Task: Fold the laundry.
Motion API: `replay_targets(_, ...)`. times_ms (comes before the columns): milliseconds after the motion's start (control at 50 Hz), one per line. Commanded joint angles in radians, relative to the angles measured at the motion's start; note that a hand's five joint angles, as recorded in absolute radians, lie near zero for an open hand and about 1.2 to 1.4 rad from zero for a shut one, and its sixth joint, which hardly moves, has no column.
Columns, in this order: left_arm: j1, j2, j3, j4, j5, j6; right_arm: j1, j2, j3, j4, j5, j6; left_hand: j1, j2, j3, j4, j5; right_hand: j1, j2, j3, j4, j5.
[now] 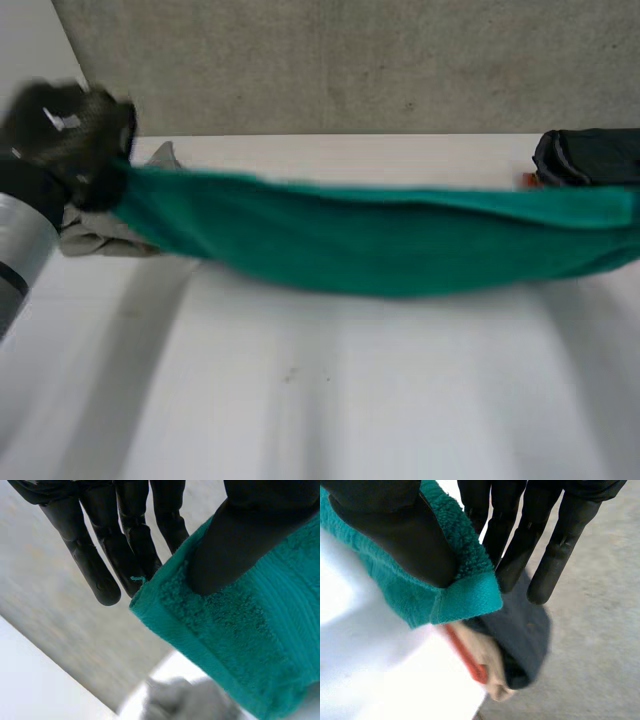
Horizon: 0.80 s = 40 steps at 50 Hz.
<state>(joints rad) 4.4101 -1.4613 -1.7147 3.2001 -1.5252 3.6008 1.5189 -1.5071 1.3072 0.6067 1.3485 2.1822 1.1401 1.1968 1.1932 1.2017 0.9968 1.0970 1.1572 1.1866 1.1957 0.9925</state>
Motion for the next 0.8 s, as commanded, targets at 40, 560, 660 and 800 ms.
replay_targets(40,-0.006,-0.355,0.117,-0.057,0.007,0.117,0.109,0.313,-0.089,-0.039,0.178,-0.018,0.256,0.199,0.203,0.195,0.225,0.299,0.239,0.21,0.201,0.229)
replay_targets(560,-0.031,-0.653,0.85,0.429,-0.148,0.026,0.253,0.392,-0.33,-0.953,0.236,0.177,0.256,0.199,0.203,0.195,0.225,0.299,0.239,0.21,0.201,0.229)
replay_targets(660,-0.011,-0.628,0.664,0.434,-0.144,0.006,0.261,0.433,-0.255,-0.924,0.221,0.18,0.256,0.199,0.203,0.195,0.225,0.299,0.239,0.21,0.201,0.229)
replay_targets(800,-0.003,-0.648,0.471,0.435,-0.132,-0.042,0.277,0.567,-0.192,-0.86,0.184,0.18,0.256,0.199,0.203,0.195,0.225,0.299,0.239,0.21,0.201,0.229)
